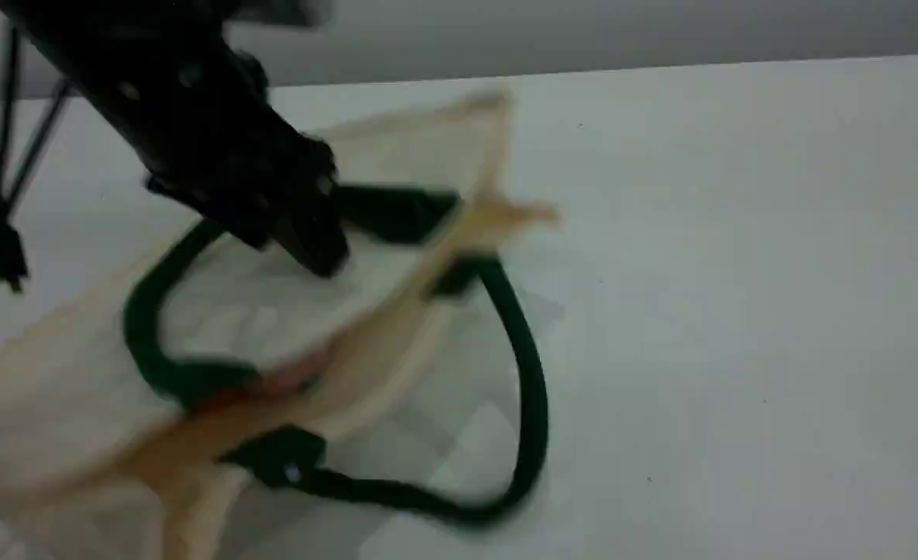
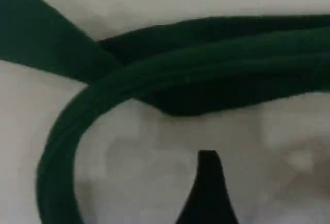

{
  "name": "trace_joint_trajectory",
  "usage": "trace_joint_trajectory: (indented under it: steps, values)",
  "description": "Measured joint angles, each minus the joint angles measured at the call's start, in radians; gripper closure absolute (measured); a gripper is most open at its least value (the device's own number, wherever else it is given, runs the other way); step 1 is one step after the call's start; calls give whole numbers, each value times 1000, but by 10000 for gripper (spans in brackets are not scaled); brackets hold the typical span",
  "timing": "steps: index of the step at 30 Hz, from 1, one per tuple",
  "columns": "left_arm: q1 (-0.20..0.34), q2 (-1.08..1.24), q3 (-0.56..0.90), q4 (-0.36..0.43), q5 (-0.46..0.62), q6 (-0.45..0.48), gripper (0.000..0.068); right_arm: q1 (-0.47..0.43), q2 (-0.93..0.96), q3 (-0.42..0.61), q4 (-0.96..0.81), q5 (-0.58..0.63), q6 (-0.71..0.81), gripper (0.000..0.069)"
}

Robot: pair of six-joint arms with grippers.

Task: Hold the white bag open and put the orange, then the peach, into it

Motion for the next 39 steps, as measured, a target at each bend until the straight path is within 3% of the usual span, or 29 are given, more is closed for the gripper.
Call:
trace_joint_trajectory:
  steps: [6,10,15,24,34,39]
  values:
    - [-42,75,0,-55,-35,-4,176,0,-105,0,41,1,17,176]
    - [-43,74,0,-113,-78,5,176,0,-181,2,85,2,15,176]
    - [-43,45,0,-135,-53,27,176,0,-280,55,135,0,13,176]
    - [-44,-143,0,-150,8,58,176,0,-438,322,128,1,21,176]
    - [-44,-488,0,-147,174,58,176,0,-550,640,213,-5,63,176]
    - [-44,-684,0,-144,277,58,176,0,-620,822,281,-117,63,176]
